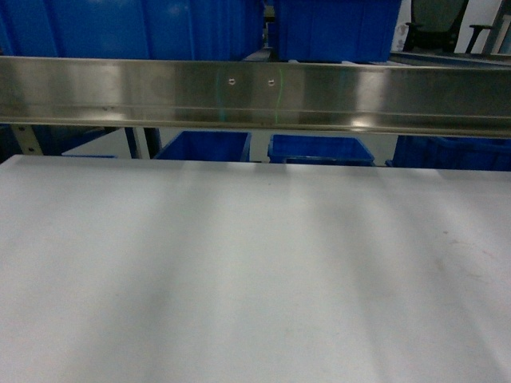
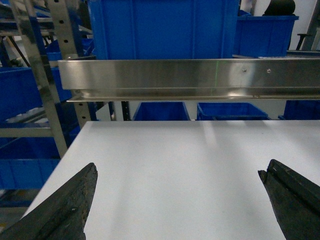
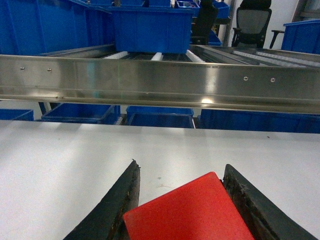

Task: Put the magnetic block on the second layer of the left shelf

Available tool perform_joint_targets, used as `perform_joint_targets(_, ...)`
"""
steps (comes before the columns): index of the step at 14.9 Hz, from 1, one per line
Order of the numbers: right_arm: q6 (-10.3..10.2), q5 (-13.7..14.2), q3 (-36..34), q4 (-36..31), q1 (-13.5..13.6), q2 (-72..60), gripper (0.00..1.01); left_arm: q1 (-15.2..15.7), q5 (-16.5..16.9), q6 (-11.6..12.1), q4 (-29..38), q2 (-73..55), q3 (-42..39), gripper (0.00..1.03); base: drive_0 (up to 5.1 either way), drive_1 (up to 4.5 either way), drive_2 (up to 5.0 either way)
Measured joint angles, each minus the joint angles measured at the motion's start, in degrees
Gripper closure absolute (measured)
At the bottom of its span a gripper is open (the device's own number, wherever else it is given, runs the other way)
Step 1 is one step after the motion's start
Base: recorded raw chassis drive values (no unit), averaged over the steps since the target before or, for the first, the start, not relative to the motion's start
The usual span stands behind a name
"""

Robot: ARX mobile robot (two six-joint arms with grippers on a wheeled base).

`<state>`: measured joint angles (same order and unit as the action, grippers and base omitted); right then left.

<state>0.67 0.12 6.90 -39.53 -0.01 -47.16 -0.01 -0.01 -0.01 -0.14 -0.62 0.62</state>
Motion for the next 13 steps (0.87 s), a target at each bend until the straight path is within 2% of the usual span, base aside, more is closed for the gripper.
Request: perform_joint_targets(13,0.00,-0.13,0.00,-0.11,0.00,0.07,0.58,0.00,0.00,0.00,-0.07,0.00,0.00,0.05,-5.0,2.42,2.4)
